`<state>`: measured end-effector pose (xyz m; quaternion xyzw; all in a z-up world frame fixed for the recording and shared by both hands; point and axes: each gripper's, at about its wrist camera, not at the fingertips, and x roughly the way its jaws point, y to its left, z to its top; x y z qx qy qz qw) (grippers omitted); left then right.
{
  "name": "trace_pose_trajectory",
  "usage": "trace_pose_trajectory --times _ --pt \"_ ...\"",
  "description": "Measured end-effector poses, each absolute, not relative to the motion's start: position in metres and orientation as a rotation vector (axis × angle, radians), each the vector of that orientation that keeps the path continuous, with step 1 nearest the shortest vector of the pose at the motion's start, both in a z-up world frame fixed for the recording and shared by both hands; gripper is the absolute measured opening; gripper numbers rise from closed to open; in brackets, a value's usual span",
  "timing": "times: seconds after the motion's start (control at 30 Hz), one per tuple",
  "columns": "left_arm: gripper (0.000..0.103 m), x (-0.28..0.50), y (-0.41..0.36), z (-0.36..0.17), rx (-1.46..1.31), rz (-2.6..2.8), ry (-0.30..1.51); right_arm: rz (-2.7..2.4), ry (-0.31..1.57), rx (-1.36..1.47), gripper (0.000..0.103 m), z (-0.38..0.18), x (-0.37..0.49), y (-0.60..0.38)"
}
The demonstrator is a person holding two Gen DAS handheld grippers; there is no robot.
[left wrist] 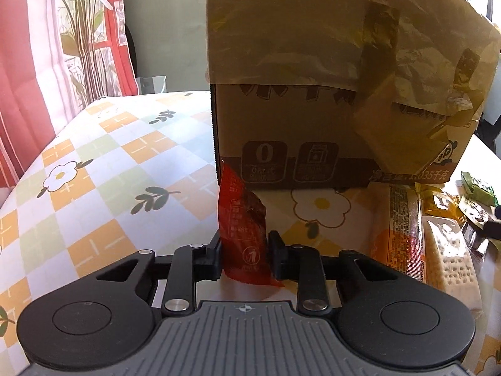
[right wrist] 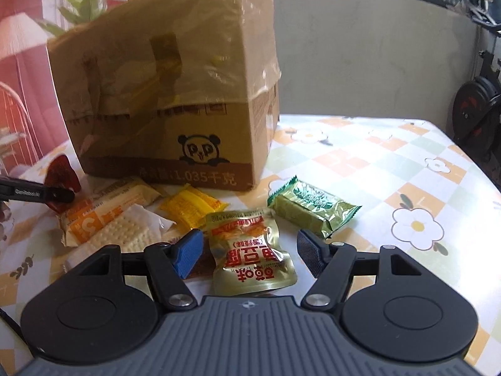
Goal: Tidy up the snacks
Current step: 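Grasp the red candy packet with the left tool while the right tool grasps the gold snack pouch, then lift both packets over the box and open both tools to drop them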
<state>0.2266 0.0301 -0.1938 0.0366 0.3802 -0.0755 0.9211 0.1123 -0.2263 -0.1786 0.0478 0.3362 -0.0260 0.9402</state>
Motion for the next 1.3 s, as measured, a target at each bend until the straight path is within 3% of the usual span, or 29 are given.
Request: trace_pose_trajectory --times 0.07,0.2,0.37,0.47,0.7,1.3 --pt "0.029 0.226 0.03 -0.195 0.075 -0.155 0.776 -0.046 0.72 0.078 0.069 -0.181 0.119 -0.224" --pt "0.013 0.22 0.031 -0.194 0.046 -0.193 0.77 -0.046 0.738 0.052 0.069 -0.183 0.129 -0.223" --pt "0.012 0.208 0.028 -0.188 0.055 -0.21 0.731 -0.052 0.741 0.049 0.07 -0.185 0.135 -0.223" --pt "0.012 0.201 0.03 -0.182 0.035 -0.208 0.715 -0.032 0.731 0.042 0.056 -0.185 0.13 -0.22" --pt "0.012 0.19 0.037 -0.172 0.008 -0.207 0.7 -0.002 0.725 0.059 0.049 -0.182 0.114 -0.215" --pt "0.012 0.175 0.028 -0.111 0.053 -0.249 0.528 0.014 0.527 0.029 0.049 -0.102 0.097 -0.204"
